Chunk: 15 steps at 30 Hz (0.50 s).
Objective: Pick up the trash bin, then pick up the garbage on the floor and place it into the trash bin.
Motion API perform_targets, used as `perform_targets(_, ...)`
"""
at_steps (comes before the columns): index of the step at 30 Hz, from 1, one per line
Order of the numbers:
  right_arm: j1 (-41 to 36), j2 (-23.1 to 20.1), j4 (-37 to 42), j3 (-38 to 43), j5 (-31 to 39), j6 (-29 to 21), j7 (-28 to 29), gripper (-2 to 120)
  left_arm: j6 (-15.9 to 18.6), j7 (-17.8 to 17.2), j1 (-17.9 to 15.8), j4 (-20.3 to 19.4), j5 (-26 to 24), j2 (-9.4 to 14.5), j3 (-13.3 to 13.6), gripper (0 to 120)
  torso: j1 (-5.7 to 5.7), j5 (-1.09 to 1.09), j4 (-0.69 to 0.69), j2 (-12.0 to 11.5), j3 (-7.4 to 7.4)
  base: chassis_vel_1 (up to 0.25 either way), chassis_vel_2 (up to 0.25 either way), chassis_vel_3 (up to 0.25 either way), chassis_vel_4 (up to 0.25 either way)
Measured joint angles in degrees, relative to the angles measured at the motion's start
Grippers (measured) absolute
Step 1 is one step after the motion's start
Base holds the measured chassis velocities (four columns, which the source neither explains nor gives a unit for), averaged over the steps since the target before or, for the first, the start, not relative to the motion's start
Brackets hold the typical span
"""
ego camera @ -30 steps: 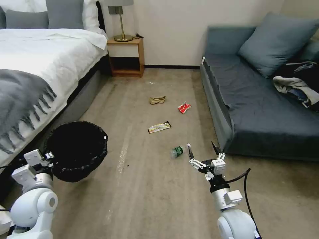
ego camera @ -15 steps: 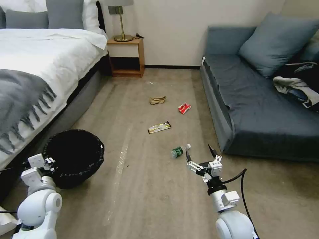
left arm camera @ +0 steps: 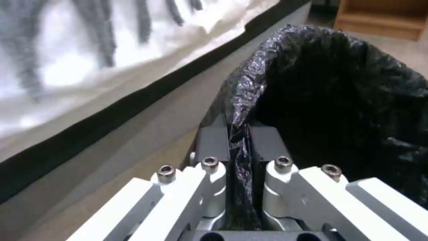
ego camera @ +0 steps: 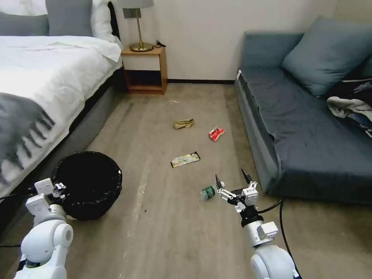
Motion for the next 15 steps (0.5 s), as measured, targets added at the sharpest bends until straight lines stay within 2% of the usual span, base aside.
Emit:
perform_targets(7,0.26,0.10,-0.48,-0.12,0.14,0.02,-0.04,100,0.00,0.24,-0.13,0.28,0.09,-0.08,0.14,6,0.00,-0.01,-0.01,0.00,0.00,-0.175,0.178,0.168,-0.177)
perform_targets(15,0.53,0.06,-0.78,-0.32,0.14,0.27,-0.15,100,-0.04,0.41,0.18,0.03,0.07,-0.08,-0.05,6,0.00,-0.01,0.00,0.00,0.00,-0.214,0.205,0.219,-0.202)
